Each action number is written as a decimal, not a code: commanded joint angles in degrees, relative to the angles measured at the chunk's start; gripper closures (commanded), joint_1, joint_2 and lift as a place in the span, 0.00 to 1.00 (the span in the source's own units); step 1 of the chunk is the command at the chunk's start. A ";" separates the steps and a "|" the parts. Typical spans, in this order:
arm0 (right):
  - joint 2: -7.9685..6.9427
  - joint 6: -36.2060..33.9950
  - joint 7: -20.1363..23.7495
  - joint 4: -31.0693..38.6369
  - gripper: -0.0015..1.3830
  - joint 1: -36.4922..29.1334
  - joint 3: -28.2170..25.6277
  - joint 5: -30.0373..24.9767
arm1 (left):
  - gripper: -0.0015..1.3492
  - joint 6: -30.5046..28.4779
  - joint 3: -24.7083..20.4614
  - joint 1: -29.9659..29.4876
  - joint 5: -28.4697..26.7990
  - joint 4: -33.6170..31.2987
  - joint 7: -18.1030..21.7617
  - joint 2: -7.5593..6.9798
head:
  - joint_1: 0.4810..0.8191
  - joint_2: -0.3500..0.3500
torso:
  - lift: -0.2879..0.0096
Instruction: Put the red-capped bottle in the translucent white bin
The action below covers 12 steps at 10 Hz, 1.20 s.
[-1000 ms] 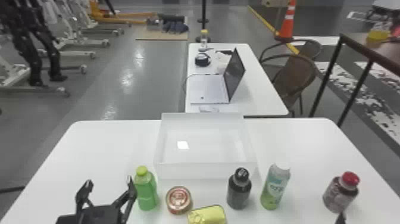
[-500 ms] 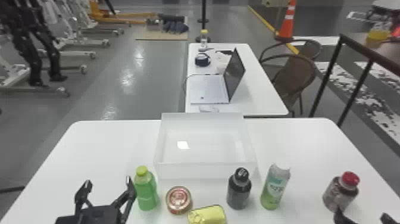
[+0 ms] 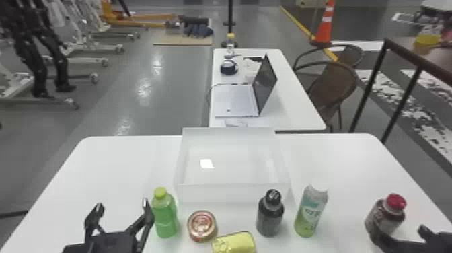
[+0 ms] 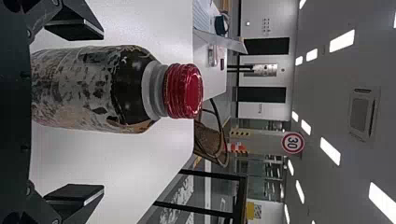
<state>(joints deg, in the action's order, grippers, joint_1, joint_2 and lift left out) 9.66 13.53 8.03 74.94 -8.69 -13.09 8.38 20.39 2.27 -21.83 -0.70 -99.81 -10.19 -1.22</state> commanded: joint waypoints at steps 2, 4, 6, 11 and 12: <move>-0.17 -0.09 1.81 -2.78 0.10 2.36 0.00 -2.67 | 0.23 0.53 -0.16 -0.06 0.17 0.23 0.00 0.16 | 0.20 0.50 | 0.63; 0.09 0.00 3.31 -5.59 0.10 4.29 0.00 -2.58 | 0.23 0.97 -0.34 -0.23 0.17 0.23 0.00 0.34 | 0.20 0.50 | 0.63; 0.45 0.44 4.54 -6.91 0.10 5.70 0.00 -2.94 | 0.23 1.23 -0.34 -0.15 0.08 0.40 0.00 0.34 | 0.20 0.50 | 0.63; 0.89 1.85 5.50 -7.26 0.79 7.02 0.00 -5.31 | 0.23 1.67 -0.34 -0.15 0.08 0.58 0.00 0.51 | 0.20 0.50 | 0.63; 0.36 1.85 4.36 -7.26 0.84 6.75 0.00 -5.22 | 0.23 1.76 -0.34 -0.15 0.08 0.58 0.00 0.51 | 0.20 0.50 | 0.63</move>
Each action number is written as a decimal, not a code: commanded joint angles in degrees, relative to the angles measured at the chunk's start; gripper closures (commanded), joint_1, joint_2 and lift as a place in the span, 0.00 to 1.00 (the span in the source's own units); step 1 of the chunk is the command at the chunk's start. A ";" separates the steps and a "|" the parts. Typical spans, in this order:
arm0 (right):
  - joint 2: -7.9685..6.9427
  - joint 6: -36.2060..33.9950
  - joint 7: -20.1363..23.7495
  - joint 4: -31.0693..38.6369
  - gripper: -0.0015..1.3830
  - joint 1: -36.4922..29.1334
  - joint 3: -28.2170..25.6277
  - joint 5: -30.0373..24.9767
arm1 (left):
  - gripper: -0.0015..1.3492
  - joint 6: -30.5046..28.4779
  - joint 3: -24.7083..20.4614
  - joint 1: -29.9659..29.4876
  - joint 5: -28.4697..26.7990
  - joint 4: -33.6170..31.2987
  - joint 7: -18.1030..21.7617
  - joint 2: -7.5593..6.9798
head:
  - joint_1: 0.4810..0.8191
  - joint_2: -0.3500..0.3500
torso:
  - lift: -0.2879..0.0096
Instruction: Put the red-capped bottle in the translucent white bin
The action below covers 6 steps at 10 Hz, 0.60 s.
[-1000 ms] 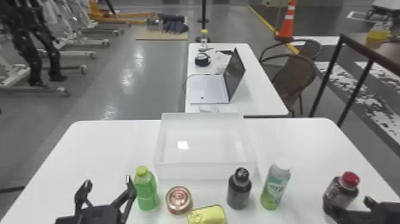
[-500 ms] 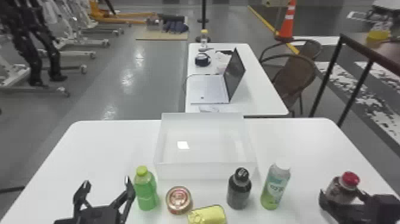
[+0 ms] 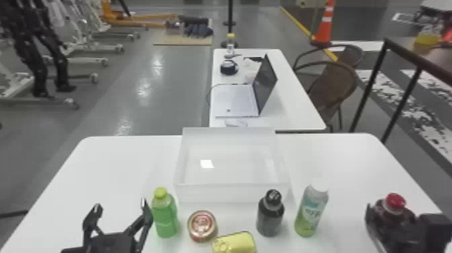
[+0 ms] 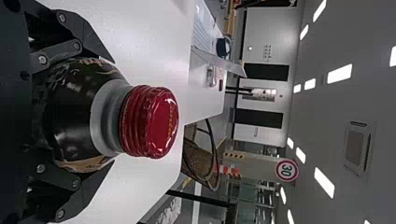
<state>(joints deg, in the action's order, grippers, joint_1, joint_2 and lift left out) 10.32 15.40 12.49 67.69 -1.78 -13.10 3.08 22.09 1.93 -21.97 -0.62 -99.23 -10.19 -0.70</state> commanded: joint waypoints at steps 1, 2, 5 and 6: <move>-0.39 -0.01 -0.10 -0.36 0.84 -0.16 0.00 0.09 | 0.23 0.06 0.00 0.00 0.00 0.18 0.00 0.00 | 0.20 0.50 | 0.63; -0.39 -0.01 -0.10 -0.45 0.84 -0.07 0.00 0.70 | 0.23 0.14 0.00 0.00 -0.09 0.18 0.00 0.00 | 0.20 0.50 | 0.63; -0.74 -7.92 0.34 10.98 0.84 -2.00 0.00 1.40 | 0.23 0.06 0.00 0.09 -0.18 0.26 0.00 0.08 | 0.20 0.50 | 0.63; -1.18 -14.25 0.34 17.30 0.84 -2.09 0.00 1.32 | 0.23 0.06 0.09 0.17 -0.18 0.26 0.00 0.00 | 0.20 0.50 | 0.63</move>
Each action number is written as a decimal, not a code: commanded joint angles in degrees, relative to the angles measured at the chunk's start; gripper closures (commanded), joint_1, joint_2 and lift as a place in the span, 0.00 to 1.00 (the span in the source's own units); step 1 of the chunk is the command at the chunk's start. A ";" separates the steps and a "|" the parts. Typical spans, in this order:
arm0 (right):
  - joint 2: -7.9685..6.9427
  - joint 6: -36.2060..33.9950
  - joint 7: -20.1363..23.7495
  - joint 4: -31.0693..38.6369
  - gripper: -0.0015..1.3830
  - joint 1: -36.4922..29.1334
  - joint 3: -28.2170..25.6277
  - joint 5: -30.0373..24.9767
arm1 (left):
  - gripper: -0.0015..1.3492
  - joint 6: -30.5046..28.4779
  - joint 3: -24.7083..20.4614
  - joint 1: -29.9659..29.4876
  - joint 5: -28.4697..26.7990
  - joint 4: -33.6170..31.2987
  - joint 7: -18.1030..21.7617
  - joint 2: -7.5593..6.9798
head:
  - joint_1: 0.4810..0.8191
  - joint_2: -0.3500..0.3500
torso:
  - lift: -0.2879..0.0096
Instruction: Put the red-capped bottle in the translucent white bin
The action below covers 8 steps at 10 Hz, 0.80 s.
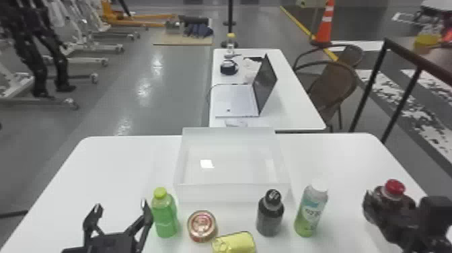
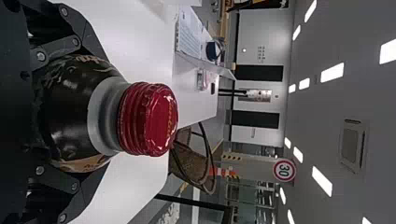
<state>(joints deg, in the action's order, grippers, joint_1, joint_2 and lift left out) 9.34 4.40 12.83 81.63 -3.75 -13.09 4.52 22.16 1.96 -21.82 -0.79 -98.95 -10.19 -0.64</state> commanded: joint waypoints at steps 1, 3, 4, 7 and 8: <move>-0.38 -8.97 0.00 9.34 0.84 0.23 0.00 -1.01 | 0.23 -0.10 0.15 0.11 0.00 0.16 0.00 0.03 | 0.20 0.50 | 0.63; 0.41 -15.91 0.26 14.35 0.84 2.69 0.26 0.05 | 0.23 -0.10 0.41 0.38 0.00 0.34 0.00 -0.06 | 0.20 0.50 | 0.63; 1.29 -16.00 0.62 13.03 0.84 4.27 1.23 2.51 | 0.23 -0.19 0.59 0.55 0.09 0.52 0.00 -0.15 | 0.20 0.50 | 0.63; 3.75 -14.68 0.53 7.23 0.84 11.30 8.08 3.91 | 0.23 -0.10 1.29 1.35 0.70 1.39 0.00 -0.76 | 0.20 0.50 | 0.63; 4.37 -13.62 0.53 4.77 0.84 14.03 10.19 4.00 | 0.23 -0.01 1.82 1.78 0.97 1.66 0.00 -1.03 | 0.20 0.50 | 0.63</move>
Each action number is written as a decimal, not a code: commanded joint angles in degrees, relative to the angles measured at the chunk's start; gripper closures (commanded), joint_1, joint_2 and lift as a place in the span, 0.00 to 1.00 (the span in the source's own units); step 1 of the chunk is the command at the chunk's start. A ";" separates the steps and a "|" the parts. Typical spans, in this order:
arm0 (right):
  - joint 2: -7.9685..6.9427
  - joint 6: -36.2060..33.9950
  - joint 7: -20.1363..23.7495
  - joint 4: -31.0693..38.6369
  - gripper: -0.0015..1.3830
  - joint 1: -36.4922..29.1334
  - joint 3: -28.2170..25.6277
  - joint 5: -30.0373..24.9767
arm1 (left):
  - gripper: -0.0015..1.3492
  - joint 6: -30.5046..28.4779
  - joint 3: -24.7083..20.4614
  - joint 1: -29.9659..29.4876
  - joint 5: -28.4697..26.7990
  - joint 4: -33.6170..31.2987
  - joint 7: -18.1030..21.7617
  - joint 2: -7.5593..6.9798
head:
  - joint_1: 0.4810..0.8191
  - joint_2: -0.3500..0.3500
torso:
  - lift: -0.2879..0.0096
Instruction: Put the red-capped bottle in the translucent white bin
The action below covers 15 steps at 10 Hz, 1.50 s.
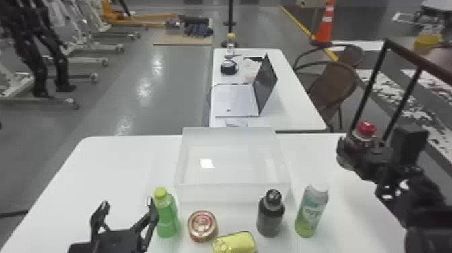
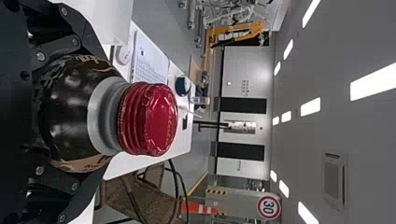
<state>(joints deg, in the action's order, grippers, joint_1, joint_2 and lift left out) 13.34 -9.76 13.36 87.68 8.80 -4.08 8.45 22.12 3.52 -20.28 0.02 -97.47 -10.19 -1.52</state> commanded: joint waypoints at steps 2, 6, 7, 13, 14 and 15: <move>0.55 1.85 0.00 -5.50 0.84 6.76 3.11 1.66 | 0.23 0.03 0.79 0.59 0.42 0.44 0.00 -0.59 | 0.20 0.50 | 0.63; 0.64 1.49 0.09 -13.33 0.84 15.37 12.34 6.05 | 0.23 -0.06 1.31 1.12 0.86 1.06 0.00 -1.02 | 0.20 0.50 | 0.63; 0.02 1.93 0.27 -16.40 0.84 17.74 14.98 6.40 | 0.23 -0.06 1.58 1.30 1.12 1.23 0.00 -1.29 | 0.20 0.50 | 0.63; -3.76 4.22 3.87 -31.61 0.84 28.47 26.23 11.15 | 0.23 -0.24 2.19 1.91 1.74 1.58 0.00 -2.52 | 0.20 0.50 | 0.63; -4.11 4.48 4.13 -33.01 0.84 29.34 28.16 12.55 | 0.23 -0.24 2.37 2.09 1.91 1.76 0.00 -2.78 | 0.20 0.50 | 0.63; -4.46 4.75 4.31 -34.33 0.84 29.96 29.92 14.31 | 0.23 -0.24 2.37 2.26 1.91 1.76 0.00 -2.78 | 0.20 0.50 | 0.63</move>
<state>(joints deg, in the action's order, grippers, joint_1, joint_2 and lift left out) 9.04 -5.15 17.65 54.03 38.41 24.92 21.86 21.88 5.89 -18.11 1.91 -95.72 -10.19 -4.28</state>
